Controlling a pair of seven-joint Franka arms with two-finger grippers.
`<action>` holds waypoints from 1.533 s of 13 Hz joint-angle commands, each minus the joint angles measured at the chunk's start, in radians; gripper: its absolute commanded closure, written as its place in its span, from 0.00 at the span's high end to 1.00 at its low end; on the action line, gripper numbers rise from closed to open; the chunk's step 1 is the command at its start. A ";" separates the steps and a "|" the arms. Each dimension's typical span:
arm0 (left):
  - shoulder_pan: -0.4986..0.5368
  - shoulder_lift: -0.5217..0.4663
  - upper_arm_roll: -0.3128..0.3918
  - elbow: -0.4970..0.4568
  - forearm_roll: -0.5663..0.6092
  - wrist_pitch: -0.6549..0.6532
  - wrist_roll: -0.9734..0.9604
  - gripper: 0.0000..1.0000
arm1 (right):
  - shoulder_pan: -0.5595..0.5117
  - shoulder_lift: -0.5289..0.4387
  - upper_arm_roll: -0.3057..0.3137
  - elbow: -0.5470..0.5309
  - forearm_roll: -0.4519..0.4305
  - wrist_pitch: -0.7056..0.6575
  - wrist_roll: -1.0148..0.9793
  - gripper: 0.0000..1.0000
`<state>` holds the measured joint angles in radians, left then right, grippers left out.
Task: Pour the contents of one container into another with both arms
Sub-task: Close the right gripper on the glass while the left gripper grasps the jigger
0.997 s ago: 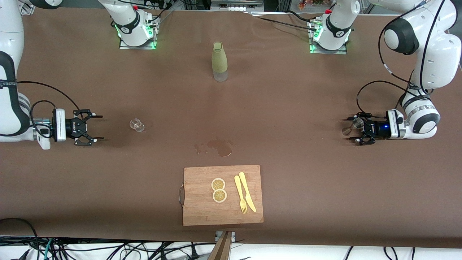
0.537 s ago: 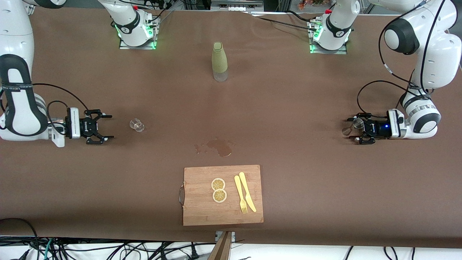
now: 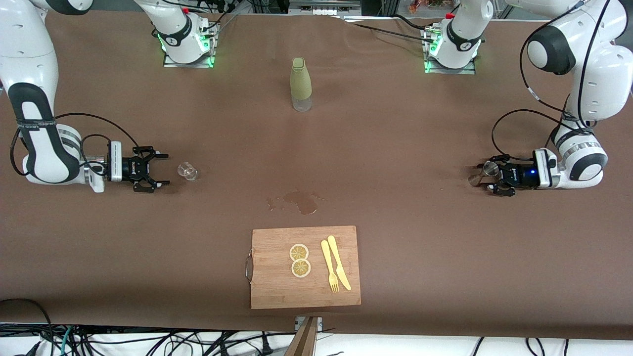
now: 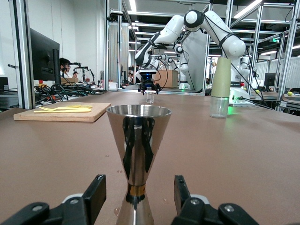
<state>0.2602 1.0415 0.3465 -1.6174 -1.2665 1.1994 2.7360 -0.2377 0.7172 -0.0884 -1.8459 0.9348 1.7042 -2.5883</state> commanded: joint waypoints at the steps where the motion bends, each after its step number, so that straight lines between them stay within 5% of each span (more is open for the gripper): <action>1: -0.002 -0.001 0.008 -0.007 -0.005 -0.014 0.100 0.63 | -0.018 0.004 0.007 -0.035 0.076 0.008 -0.068 0.99; 3: -0.002 -0.001 0.008 -0.007 -0.005 -0.015 0.102 0.53 | -0.018 0.027 0.007 -0.047 0.134 0.008 -0.091 0.99; 8: -0.002 0.003 0.008 -0.007 -0.002 -0.014 0.103 0.00 | -0.014 0.038 0.010 -0.059 0.193 0.008 -0.105 0.99; 20: -0.038 -0.058 -0.029 -0.016 -0.001 0.008 0.031 0.00 | 0.037 0.047 0.012 -0.076 0.217 0.014 -0.141 0.99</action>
<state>0.2509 1.0354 0.3190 -1.6138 -1.2687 1.1961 2.7293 -0.2046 0.7669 -0.0783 -1.9007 1.1271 1.7054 -2.7030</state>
